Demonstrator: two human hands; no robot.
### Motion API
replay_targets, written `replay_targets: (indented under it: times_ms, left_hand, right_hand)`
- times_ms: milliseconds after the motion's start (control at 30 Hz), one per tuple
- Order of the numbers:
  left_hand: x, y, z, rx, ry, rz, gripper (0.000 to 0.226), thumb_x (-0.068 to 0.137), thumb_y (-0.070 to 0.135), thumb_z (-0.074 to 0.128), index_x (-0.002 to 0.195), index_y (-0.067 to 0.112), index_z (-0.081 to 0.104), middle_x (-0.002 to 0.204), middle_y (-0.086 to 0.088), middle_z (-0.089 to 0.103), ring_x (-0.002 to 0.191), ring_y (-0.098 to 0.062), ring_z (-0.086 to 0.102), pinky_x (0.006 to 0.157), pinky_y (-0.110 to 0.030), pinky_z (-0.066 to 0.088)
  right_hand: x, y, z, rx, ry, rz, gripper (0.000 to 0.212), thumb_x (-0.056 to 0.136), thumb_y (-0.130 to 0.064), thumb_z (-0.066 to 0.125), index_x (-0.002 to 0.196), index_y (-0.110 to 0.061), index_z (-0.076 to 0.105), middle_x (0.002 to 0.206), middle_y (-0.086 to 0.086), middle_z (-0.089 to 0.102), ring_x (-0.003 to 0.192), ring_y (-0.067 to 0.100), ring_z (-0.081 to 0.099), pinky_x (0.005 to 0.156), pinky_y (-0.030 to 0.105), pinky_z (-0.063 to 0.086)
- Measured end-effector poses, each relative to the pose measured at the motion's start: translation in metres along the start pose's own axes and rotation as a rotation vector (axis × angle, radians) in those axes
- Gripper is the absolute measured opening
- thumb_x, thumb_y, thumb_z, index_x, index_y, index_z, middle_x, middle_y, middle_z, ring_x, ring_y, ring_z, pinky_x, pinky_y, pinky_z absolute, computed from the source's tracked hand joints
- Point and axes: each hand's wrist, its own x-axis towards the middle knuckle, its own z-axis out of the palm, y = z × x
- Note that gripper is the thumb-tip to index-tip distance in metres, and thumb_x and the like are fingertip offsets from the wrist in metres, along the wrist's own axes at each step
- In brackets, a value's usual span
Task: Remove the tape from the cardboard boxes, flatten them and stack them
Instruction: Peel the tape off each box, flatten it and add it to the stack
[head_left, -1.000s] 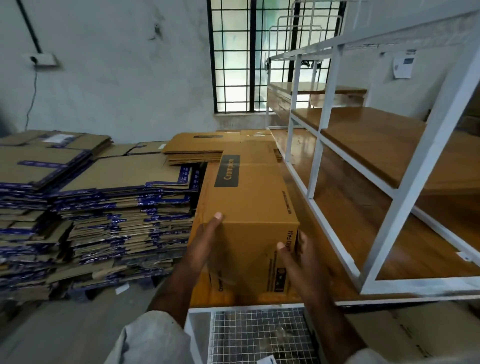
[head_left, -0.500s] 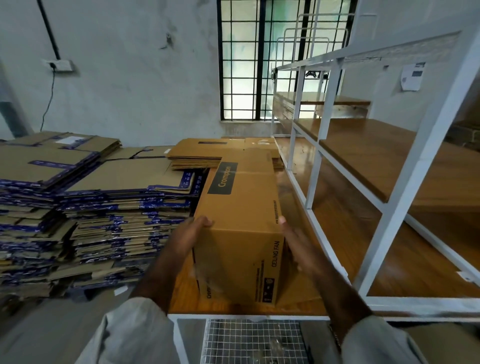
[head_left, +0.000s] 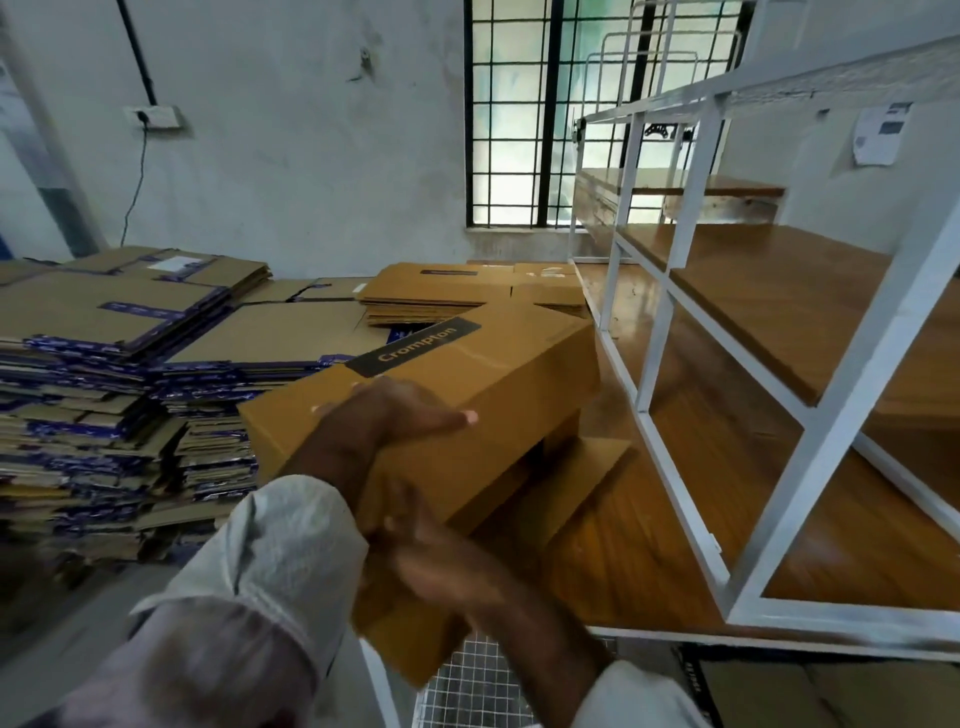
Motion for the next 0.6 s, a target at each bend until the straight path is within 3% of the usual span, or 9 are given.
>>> replay_targets:
  times_ms: [67,133,167,300,400,467,533,600]
  left_hand:
    - [-0.008,-0.002,-0.001,0.082,0.014,0.0,0.122,0.043,0.105,0.055,0.145,0.04,0.046,0.161,-0.006,0.035,0.146,-0.04,0.031,0.11,-0.077,0.025]
    - [-0.009,-0.019,0.004,0.159,0.092,0.021,0.103,0.069,0.075,0.074,0.154,0.037,0.031,0.166,-0.001,0.023,0.15,-0.036,0.022,0.107,-0.084,0.016]
    - [-0.007,-0.031,0.005,0.166,0.122,0.03,0.099,0.076,0.063,0.078,0.156,0.037,0.026,0.167,0.001,0.02,0.152,-0.034,0.02,0.107,-0.085,0.014]
    - [0.001,-0.081,-0.009,0.199,0.106,-0.002,0.097,0.08,0.04,0.083,0.156,0.042,0.023,0.168,0.006,0.02,0.153,-0.032,0.021,0.11,-0.083,0.009]
    - [0.004,-0.12,-0.015,0.284,0.209,-0.061,0.084,0.088,0.036,0.074,0.154,0.046,0.024,0.164,0.003,0.027,0.149,-0.034,0.027,0.109,-0.084,0.012]
    - [0.003,-0.139,-0.01,0.373,0.321,-0.111,0.079,0.092,0.041,0.066,0.155,0.048,0.019,0.161,-0.007,0.025,0.147,-0.039,0.025,0.109,-0.081,0.021]
    - [0.006,-0.147,0.001,0.377,0.422,-0.139,0.071,0.097,0.043,0.056,0.156,0.046,0.017,0.159,-0.017,0.021,0.146,-0.043,0.022,0.11,-0.077,0.027]
    - [0.012,-0.147,0.007,0.302,0.475,-0.141,0.064,0.102,0.039,0.048,0.157,0.042,0.016,0.159,-0.021,0.016,0.145,-0.047,0.022,0.11,-0.072,0.033]
  right_hand:
    - [0.011,0.004,0.012,-0.138,-0.081,-0.094,0.068,0.101,-0.028,0.058,0.152,-0.057,0.023,0.162,-0.007,0.033,0.149,0.023,0.035,0.119,0.048,0.035]
    - [0.007,-0.018,0.0,-0.194,-0.072,-0.086,0.052,0.096,-0.036,0.062,0.145,-0.048,0.046,0.146,-0.01,0.054,0.133,0.016,0.053,0.11,0.047,0.047]
    - [0.005,-0.03,-0.011,-0.175,-0.011,-0.051,0.049,0.098,-0.039,0.062,0.144,-0.042,0.049,0.142,-0.01,0.057,0.128,0.015,0.057,0.107,0.044,0.049]
    - [0.022,-0.035,-0.097,-0.101,0.398,0.019,0.043,0.094,-0.047,0.067,0.134,-0.034,0.058,0.129,-0.009,0.061,0.114,0.014,0.061,0.097,0.042,0.054]
    - [0.039,-0.025,-0.157,-0.311,0.823,0.042,0.046,0.092,-0.043,0.071,0.131,-0.02,0.061,0.128,0.003,0.061,0.119,0.025,0.058,0.09,0.035,0.047]
    - [0.042,-0.016,-0.189,-0.466,0.967,0.13,0.058,0.087,-0.053,0.07,0.133,-0.019,0.058,0.136,0.011,0.055,0.127,0.033,0.051,0.097,0.043,0.043]
    - [0.043,-0.004,-0.207,-0.616,0.88,0.243,0.07,0.081,-0.073,0.059,0.134,-0.028,0.056,0.137,0.009,0.055,0.126,0.035,0.051,0.101,0.051,0.045]
    - [0.039,0.003,-0.21,-0.586,0.692,0.231,0.068,0.085,-0.076,0.054,0.135,-0.031,0.057,0.133,0.004,0.061,0.117,0.029,0.059,0.095,0.046,0.05]
